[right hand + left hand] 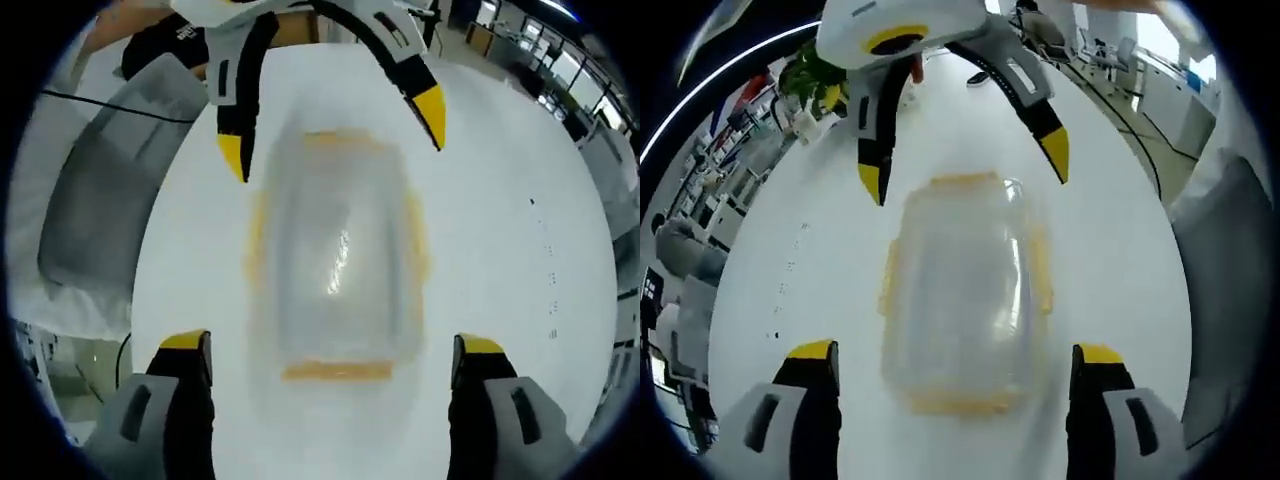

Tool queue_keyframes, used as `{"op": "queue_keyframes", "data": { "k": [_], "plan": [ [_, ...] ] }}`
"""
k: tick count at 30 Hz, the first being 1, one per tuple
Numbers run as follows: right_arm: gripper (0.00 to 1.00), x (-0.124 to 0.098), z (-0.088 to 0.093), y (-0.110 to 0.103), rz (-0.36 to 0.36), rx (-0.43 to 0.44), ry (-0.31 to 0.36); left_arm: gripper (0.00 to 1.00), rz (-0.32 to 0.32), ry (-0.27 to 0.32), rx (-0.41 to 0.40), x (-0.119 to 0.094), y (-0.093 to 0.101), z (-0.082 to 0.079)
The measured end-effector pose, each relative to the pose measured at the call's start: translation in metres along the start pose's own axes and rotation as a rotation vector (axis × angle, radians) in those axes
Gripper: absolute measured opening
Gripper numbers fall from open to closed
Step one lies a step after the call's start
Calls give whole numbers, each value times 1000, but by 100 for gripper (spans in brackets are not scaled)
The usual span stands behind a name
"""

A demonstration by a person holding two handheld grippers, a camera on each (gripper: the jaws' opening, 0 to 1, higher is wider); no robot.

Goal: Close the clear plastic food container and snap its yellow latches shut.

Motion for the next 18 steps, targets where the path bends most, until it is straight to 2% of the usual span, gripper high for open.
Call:
{"op": "queue_keyframes", "data": {
  "k": [3, 4, 5, 6, 8, 18],
  "plan": [
    [89, 5, 2, 0, -7, 2, 1, 75, 10, -43, 10, 6, 2, 4],
    [84, 6, 3, 0, 1, 5, -4, 72, 0, -67, 54, 7, 2, 5],
    [72, 7, 3, 0, 8, -3, -7, 70, -21, -78, 77, 6, 0, 7],
    [72, 6, 2, 4, 33, -42, 6, 69, -10, -66, 73, 6, -1, 7],
    [70, 5, 1, 0, 14, -13, 3, 69, -5, -66, 69, 5, -1, 8],
    [70, 12, -22, 1, 21, -7, 12, 69, -2, -58, 81, -8, -6, 32]
  ]
}}
Point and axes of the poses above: the point that each gripper's makers call its tool centre point, and the gripper's own axes: x roughly forward along the fingers, y roughly to its right, z roughly out of its underside, the point moved 8 cm from there along -x, roughly backward along the fingers, and after that the axes turned 6 degrees about z, right-handed, at the moved point
